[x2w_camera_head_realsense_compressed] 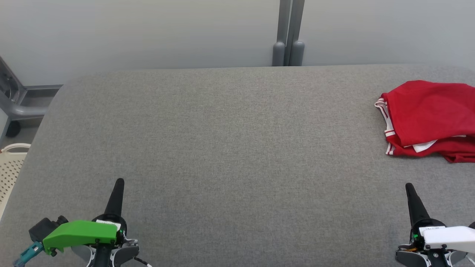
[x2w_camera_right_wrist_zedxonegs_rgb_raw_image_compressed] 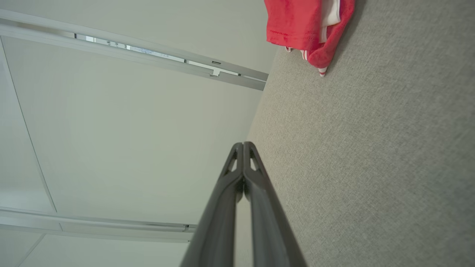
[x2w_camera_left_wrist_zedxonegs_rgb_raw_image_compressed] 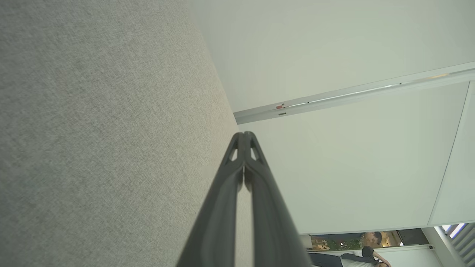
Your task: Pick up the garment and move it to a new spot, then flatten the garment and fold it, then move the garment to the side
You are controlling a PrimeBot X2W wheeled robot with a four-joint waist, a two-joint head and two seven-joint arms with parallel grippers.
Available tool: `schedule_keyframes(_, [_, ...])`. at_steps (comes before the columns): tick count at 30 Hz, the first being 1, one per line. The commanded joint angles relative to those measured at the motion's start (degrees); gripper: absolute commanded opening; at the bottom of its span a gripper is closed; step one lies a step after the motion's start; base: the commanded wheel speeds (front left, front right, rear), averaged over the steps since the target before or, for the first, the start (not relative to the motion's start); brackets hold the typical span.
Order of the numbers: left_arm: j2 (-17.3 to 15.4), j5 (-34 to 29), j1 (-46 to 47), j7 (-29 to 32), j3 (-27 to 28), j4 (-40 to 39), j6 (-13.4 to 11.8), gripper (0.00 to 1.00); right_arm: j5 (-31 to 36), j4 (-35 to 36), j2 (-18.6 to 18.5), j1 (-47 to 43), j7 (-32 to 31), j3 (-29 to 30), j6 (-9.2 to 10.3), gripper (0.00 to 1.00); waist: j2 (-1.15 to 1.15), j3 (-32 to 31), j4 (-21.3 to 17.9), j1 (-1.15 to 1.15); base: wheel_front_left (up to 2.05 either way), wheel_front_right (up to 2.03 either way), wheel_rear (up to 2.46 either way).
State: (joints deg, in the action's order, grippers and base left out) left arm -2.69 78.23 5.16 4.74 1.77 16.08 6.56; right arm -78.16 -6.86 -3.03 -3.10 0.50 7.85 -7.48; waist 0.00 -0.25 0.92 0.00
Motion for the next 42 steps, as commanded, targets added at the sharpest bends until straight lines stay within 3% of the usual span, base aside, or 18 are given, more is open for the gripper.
schedule_keyframes(1, [-0.29, 1.22, 1.25, 0.36, 0.25, -0.54, 0.37, 0.00, -1.64, 0.83, -0.40, -0.23, -0.48, 0.18, -0.02, 0.00, 0.00, 0.01, -0.04, 0.00, 0.00, 0.00, 0.00])
schedule_keyframes(29, [-0.33, 12.95, 2.99, 3.85, 0.76, -0.88, 0.86, 0.00, -14.66, 3.41, -0.85, -1.57, -2.68, 0.32, -0.02, 0.00, 0.00, 0.17, -0.78, 0.00, 0.00, 0.00, 0.00])
schedule_keyframes(42, [-0.34, 14.63, 3.06, 4.34, 0.83, -0.90, 0.98, 0.00, -16.71, 3.78, -0.96, -1.77, -2.83, 0.16, -0.02, 0.00, 0.00, 0.21, -0.92, 0.00, 0.00, 0.00, 0.00])
